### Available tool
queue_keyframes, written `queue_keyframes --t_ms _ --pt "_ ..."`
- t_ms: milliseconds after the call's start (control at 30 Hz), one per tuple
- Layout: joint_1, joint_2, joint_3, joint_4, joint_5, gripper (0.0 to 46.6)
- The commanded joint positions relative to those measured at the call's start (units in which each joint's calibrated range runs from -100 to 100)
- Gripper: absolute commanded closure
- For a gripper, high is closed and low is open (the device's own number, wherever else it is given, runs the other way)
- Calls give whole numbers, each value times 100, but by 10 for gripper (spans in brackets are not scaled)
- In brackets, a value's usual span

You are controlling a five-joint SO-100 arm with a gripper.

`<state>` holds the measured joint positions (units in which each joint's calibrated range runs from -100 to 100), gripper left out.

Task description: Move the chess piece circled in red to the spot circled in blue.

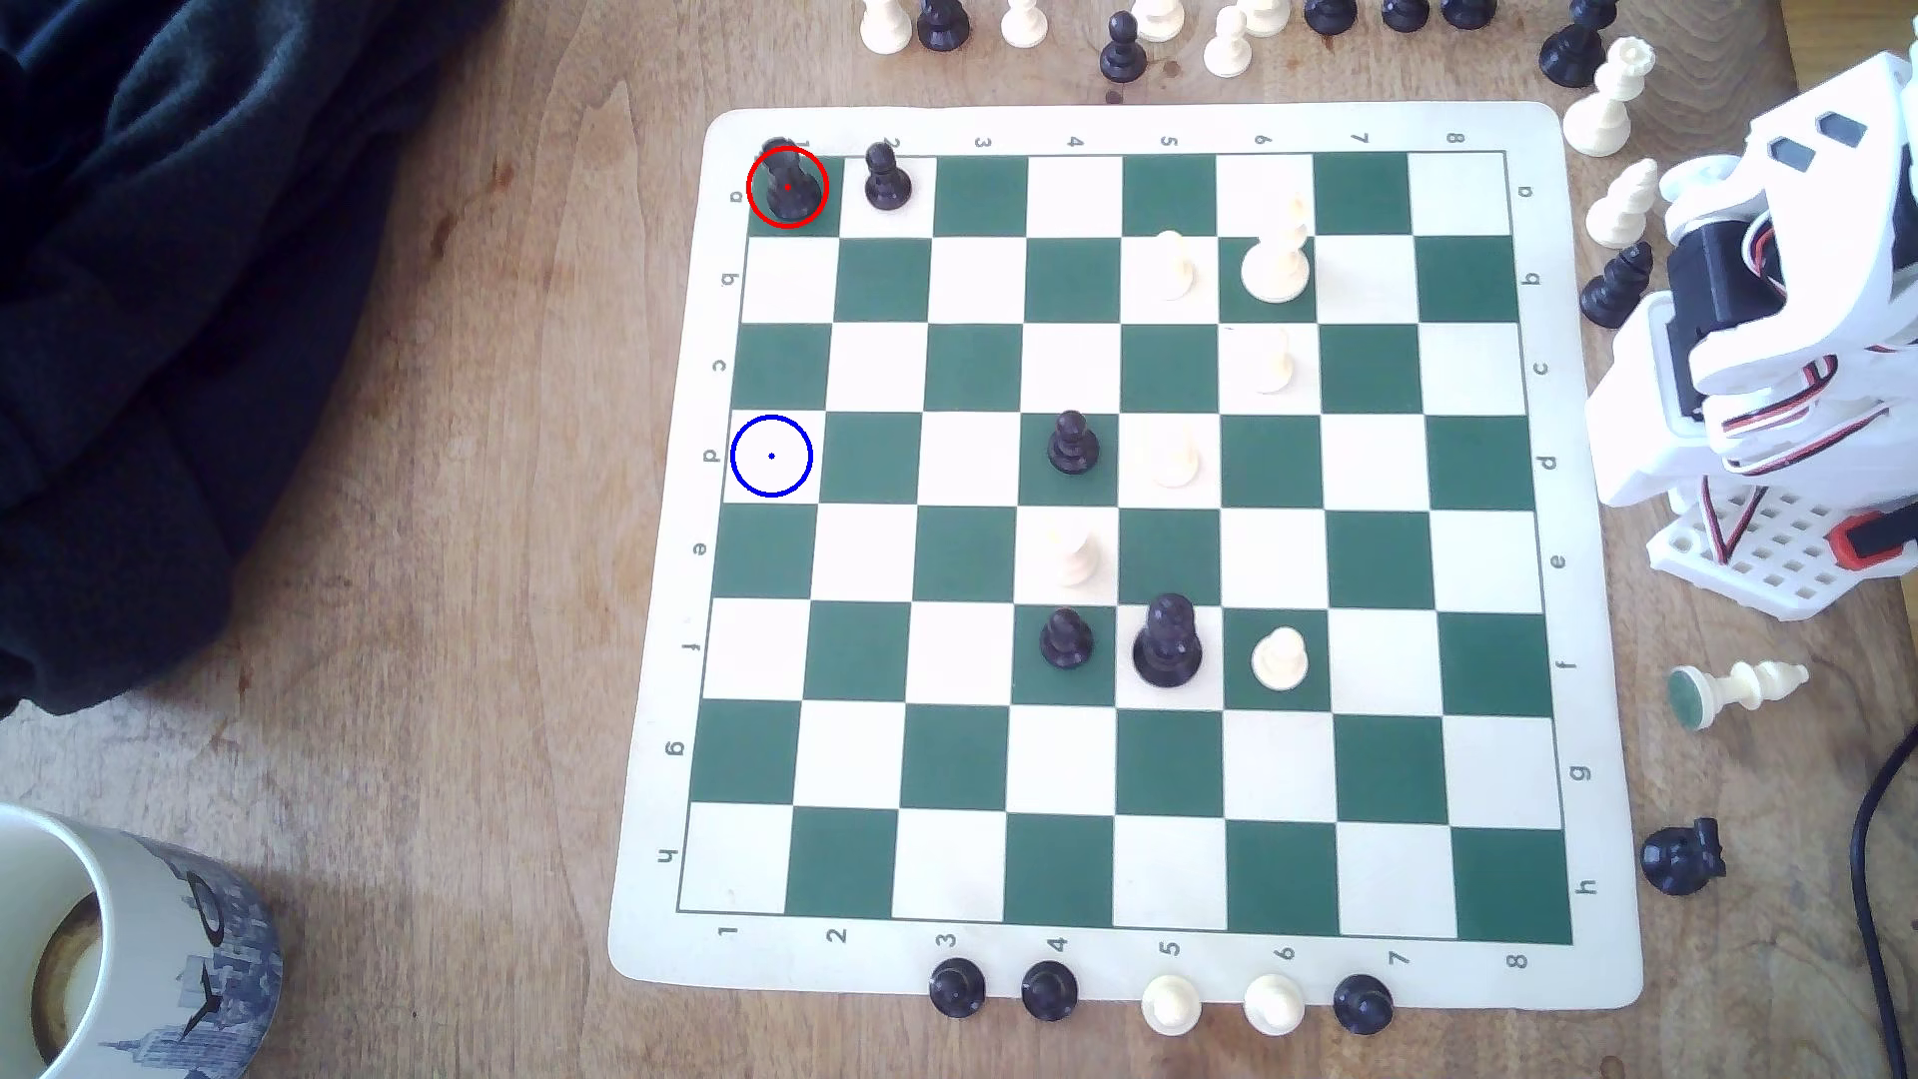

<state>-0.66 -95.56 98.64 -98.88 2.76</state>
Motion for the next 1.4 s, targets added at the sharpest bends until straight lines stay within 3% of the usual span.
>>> queue_keyframes --t_ms 0,267,467,733,1033,1200,1367 --pt "31 -20 126 -71 5 458" --pt "454 -20 -55 1551 5 461" --pt "1040 -28 -844 4925 -20 461" --pt "1603 176 -1660 7857 -34 461" --pt "1861 3104 -2883 9069 -44 464" --pt "2104 3597 -3826 11117 -49 464" --pt "1916 4199 -4524 12051 -88 463"
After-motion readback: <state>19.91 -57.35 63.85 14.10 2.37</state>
